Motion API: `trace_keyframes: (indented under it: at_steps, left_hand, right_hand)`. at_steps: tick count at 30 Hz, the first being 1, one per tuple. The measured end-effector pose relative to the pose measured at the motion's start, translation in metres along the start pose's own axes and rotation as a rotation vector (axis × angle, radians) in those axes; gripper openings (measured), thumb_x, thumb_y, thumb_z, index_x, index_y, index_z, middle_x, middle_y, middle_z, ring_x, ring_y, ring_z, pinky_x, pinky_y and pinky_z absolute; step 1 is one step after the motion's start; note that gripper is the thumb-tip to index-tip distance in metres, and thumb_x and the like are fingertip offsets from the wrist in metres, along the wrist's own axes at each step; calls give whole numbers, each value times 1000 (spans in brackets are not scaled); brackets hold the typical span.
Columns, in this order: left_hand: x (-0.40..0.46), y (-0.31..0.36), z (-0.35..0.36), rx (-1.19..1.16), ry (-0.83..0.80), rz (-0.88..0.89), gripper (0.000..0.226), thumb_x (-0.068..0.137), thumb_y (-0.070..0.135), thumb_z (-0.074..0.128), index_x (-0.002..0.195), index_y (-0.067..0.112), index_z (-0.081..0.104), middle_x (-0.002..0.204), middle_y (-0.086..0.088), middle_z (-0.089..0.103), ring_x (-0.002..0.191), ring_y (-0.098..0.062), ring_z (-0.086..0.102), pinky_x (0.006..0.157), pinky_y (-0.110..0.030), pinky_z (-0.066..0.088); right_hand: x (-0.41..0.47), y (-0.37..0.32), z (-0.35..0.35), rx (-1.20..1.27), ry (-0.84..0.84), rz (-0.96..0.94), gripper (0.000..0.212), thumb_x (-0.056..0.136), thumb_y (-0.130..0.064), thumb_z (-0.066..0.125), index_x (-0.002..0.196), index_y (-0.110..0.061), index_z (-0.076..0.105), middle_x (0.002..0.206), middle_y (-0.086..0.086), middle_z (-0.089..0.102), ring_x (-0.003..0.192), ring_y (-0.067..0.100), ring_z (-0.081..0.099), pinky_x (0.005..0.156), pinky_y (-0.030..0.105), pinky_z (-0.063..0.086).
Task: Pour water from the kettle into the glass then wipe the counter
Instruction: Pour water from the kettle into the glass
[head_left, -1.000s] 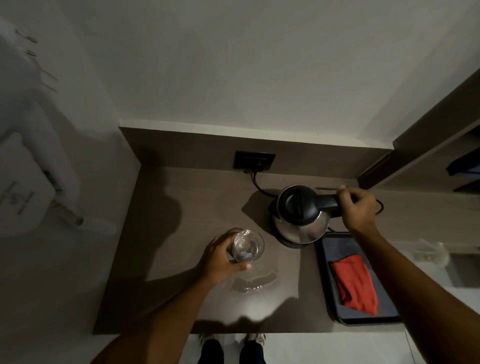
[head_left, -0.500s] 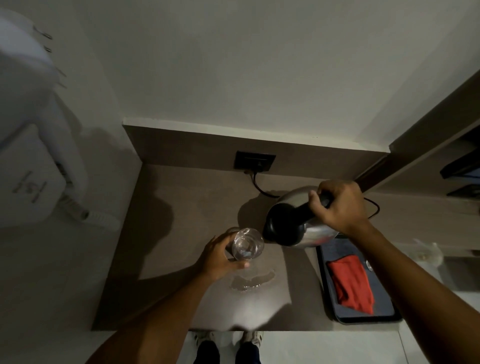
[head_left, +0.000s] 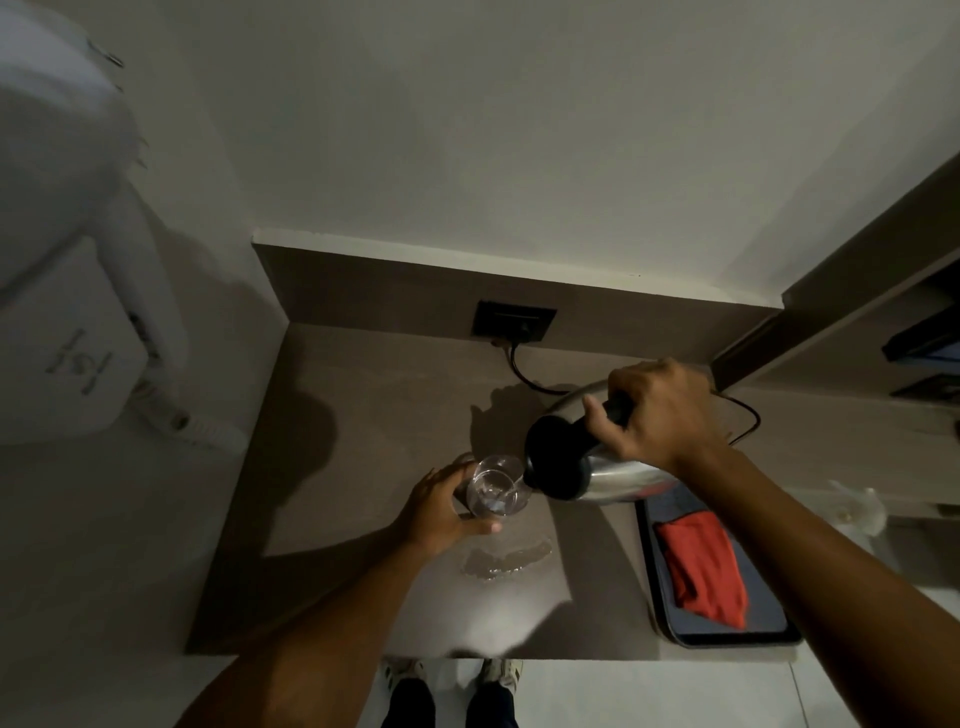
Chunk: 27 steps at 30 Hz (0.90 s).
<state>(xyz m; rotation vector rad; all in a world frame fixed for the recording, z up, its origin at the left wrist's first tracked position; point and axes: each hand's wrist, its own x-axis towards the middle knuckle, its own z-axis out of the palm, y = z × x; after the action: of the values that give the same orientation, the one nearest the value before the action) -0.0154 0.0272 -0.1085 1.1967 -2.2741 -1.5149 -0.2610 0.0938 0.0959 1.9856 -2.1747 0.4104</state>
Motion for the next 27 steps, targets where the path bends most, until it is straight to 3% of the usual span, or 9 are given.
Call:
trace_keyframes:
  at_steps: [5, 11, 21, 27]
  left_hand:
    - [0, 2, 1, 8, -8, -24, 98, 58, 48, 94, 142, 23, 51, 125, -5, 68, 112, -30, 63, 100, -48, 52]
    - [0, 1, 3, 23, 16, -34, 101, 56, 49, 94, 143, 24, 51, 125, -5, 69, 115, -30, 62, 103, -48, 51]
    - [-1, -2, 2, 31, 5, -36, 105, 49, 69, 82, 142, 35, 47, 128, 3, 67, 117, -21, 61, 105, -44, 50]
    - [-1, -2, 3, 34, -7, -42, 104, 55, 61, 89, 145, 32, 46, 134, 2, 64, 119, -24, 61, 106, -47, 49]
  right_hand:
    - [0, -2, 4, -49, -59, -16, 54, 87, -57, 40, 50, -19, 50, 43, -3, 43, 35, 16, 38, 39, 23, 35]
    - [10, -10, -4, -127, -104, -52, 52, 86, -57, 40, 48, -21, 41, 41, -5, 38, 33, 15, 35, 45, 17, 12]
    - [21, -19, -16, -169, -168, -40, 57, 87, -59, 37, 47, -19, 45, 38, -4, 39, 30, 11, 28, 42, 14, 18]
    - [29, -24, -25, -222, -189, -49, 58, 88, -59, 38, 47, -18, 44, 39, -2, 41, 32, 14, 29, 43, 17, 18]
